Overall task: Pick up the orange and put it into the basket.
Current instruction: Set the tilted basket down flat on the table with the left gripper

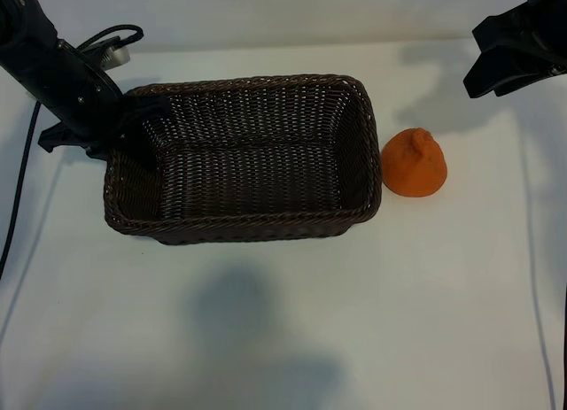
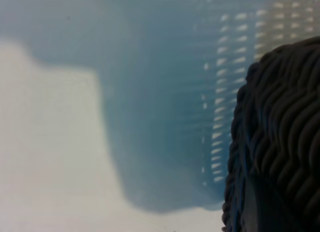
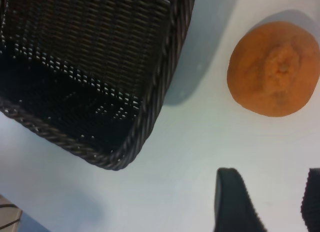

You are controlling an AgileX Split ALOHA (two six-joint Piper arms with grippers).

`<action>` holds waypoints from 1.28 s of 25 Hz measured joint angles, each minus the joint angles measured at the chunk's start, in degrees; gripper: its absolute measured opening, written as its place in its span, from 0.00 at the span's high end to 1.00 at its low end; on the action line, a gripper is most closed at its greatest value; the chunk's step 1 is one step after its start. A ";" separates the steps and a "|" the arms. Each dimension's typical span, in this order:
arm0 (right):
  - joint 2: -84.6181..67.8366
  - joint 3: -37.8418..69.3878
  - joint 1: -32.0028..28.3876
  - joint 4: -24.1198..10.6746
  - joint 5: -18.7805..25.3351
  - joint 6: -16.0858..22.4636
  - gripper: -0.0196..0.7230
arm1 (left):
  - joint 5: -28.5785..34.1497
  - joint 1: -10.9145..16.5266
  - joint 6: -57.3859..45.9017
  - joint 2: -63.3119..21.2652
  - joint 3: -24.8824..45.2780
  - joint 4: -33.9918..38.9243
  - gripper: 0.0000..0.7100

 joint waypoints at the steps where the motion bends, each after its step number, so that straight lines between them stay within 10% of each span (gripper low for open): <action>1: 0.00 0.00 0.00 0.00 0.00 0.00 0.49 | 0.00 0.00 0.00 0.00 0.00 0.00 0.78; 32: 0.00 0.00 0.00 0.02 0.00 0.00 0.50 | -1.52 -0.61 0.06 0.04 0.04 0.00 0.78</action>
